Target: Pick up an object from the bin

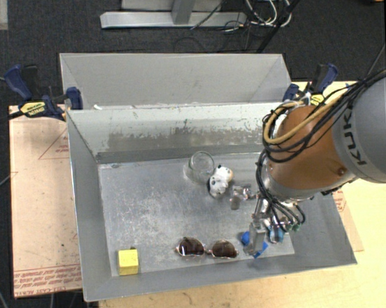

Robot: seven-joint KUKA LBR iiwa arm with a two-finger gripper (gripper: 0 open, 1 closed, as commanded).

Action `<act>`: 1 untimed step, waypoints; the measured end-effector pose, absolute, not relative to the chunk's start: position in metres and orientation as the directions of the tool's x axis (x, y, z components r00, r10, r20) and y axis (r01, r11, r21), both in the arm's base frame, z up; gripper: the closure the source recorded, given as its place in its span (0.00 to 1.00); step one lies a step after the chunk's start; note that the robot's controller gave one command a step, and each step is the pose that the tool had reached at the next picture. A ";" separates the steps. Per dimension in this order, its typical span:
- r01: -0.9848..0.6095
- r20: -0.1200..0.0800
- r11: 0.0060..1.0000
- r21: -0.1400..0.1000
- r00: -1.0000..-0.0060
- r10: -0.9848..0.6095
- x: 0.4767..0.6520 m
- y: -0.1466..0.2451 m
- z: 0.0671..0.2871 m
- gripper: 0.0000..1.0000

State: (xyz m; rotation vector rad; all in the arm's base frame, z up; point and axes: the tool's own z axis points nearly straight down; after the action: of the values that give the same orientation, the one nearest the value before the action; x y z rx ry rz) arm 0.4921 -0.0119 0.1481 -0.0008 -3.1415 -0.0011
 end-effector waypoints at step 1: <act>-0.051 -0.009 0.999 0.001 -0.999 -0.051 0.484 0.030 0.076 0.00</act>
Offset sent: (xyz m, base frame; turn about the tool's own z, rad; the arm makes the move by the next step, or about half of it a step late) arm -0.0109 0.0416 -0.0170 -0.0790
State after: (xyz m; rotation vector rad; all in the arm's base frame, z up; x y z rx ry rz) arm 0.4843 0.0304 0.0759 0.0804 -3.1497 -0.0016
